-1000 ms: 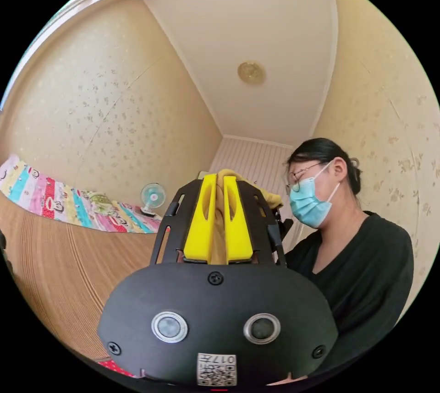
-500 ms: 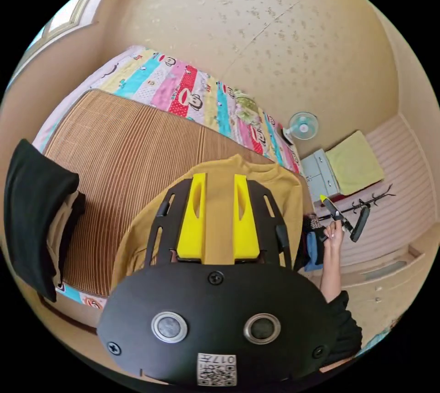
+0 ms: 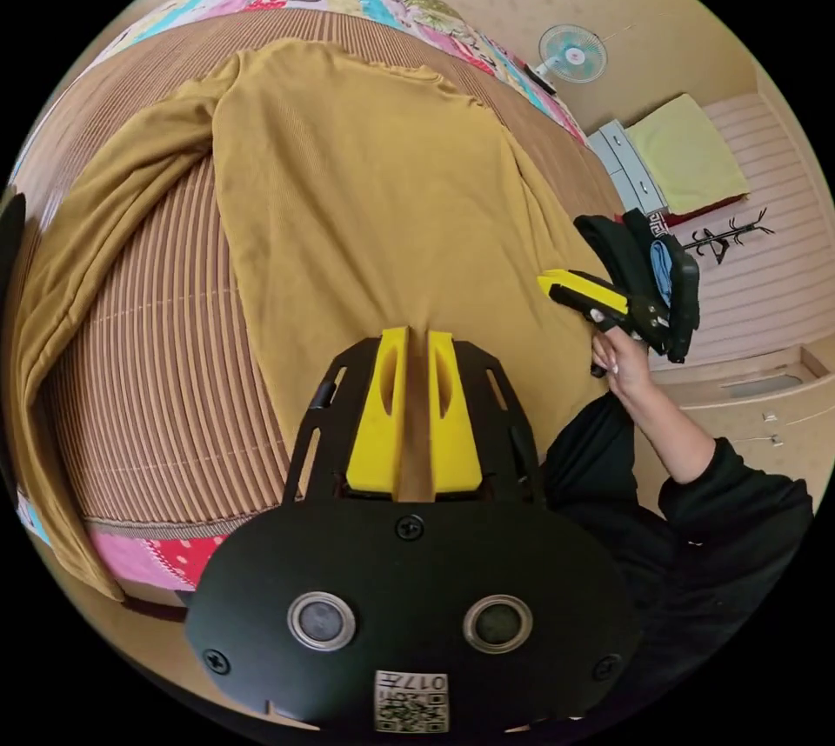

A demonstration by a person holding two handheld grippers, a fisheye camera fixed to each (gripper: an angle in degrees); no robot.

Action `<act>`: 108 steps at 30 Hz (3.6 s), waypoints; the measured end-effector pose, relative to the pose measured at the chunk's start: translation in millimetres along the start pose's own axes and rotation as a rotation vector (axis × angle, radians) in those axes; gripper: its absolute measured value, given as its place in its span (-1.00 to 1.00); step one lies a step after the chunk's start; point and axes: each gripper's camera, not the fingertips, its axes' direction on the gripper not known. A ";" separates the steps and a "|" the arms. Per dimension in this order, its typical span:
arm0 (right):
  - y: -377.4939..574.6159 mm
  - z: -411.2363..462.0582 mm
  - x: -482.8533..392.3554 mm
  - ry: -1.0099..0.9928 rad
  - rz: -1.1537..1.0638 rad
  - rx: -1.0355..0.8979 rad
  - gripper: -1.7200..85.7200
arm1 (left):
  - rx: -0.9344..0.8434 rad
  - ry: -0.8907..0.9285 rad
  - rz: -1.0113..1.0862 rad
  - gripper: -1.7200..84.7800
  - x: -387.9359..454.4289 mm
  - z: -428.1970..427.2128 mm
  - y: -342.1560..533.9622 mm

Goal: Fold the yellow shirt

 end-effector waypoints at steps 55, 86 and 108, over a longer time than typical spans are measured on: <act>208.7 -237.6 124.1 -0.248 0.285 0.126 -0.90 | 1.179 0.062 -0.817 -0.97 -402.5 -645.7 440.3; 162.8 -399.5 180.8 -0.433 0.451 -0.012 -0.91 | 0.074 0.153 0.202 -0.87 -46.2 49.7 133.2; 119.9 -449.5 144.9 -0.542 0.642 -0.051 -0.85 | -0.106 -0.217 0.486 -0.74 -114.2 128.6 76.1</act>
